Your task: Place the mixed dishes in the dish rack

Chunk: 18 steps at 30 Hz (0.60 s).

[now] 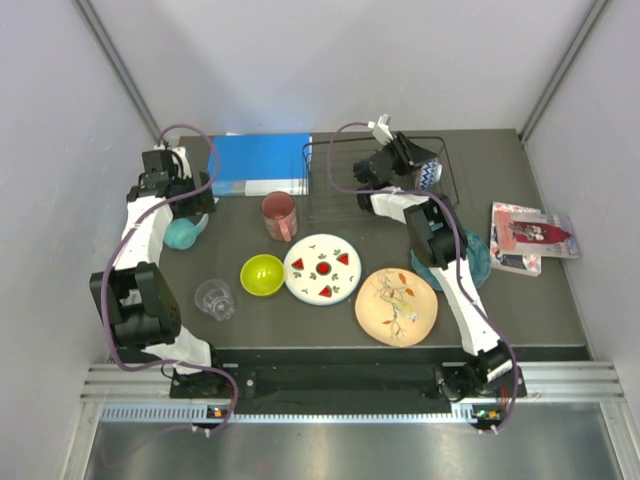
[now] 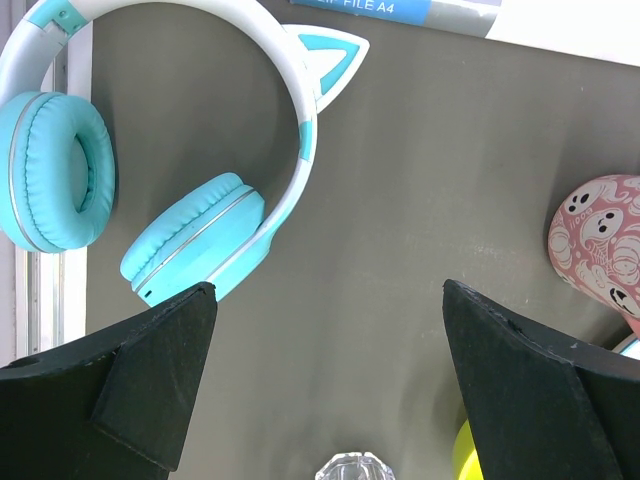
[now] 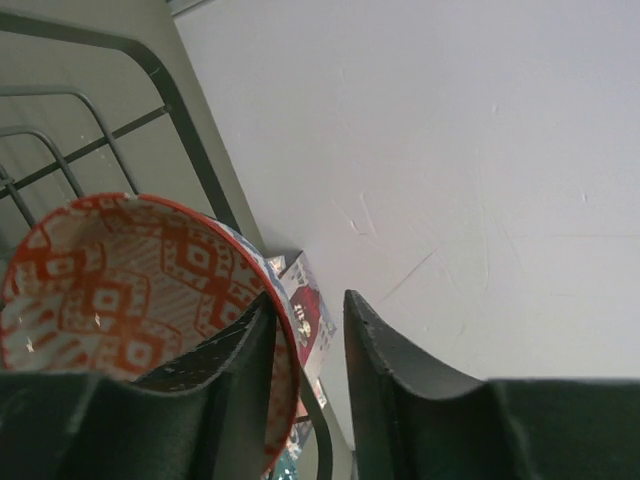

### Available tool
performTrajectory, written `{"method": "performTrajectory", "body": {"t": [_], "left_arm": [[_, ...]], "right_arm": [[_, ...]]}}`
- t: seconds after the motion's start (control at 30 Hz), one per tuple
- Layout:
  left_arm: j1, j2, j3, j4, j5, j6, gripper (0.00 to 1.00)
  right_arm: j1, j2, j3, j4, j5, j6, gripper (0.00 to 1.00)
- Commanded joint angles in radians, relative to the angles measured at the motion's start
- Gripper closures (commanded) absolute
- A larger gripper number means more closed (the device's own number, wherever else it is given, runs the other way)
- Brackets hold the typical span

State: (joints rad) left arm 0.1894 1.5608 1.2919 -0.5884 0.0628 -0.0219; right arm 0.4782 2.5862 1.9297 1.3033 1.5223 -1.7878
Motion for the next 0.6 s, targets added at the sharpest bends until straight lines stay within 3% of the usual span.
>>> {"method": "performTrajectory", "body": {"t": [0.0,0.07,0.13,0.17,0.27,0.57], "left_arm": [[0.008,-0.005,0.024,0.009,0.006,0.014,0.01],[0.007,-0.007,0.021,0.009,0.008,0.014,0.01],[0.007,-0.007,0.023,0.012,0.009,0.013,0.01],[0.007,-0.005,0.024,0.013,0.011,0.011,0.01],[0.010,-0.005,0.023,0.013,0.020,0.007,0.01],[0.008,0.005,0.035,0.021,0.032,-0.003,0.01]], "right_arm": [[0.003,-0.012,0.032,0.363,0.265,-0.015,0.62],[0.007,-0.027,0.028,0.366,0.262,-0.018,0.58],[0.007,-0.040,0.025,0.364,0.257,-0.019,0.43],[0.007,-0.043,0.019,0.364,0.257,-0.021,0.26],[0.008,-0.060,0.006,0.364,0.263,-0.025,0.11],[0.060,-0.286,-0.060,0.361,0.266,-0.062,0.02]]}}
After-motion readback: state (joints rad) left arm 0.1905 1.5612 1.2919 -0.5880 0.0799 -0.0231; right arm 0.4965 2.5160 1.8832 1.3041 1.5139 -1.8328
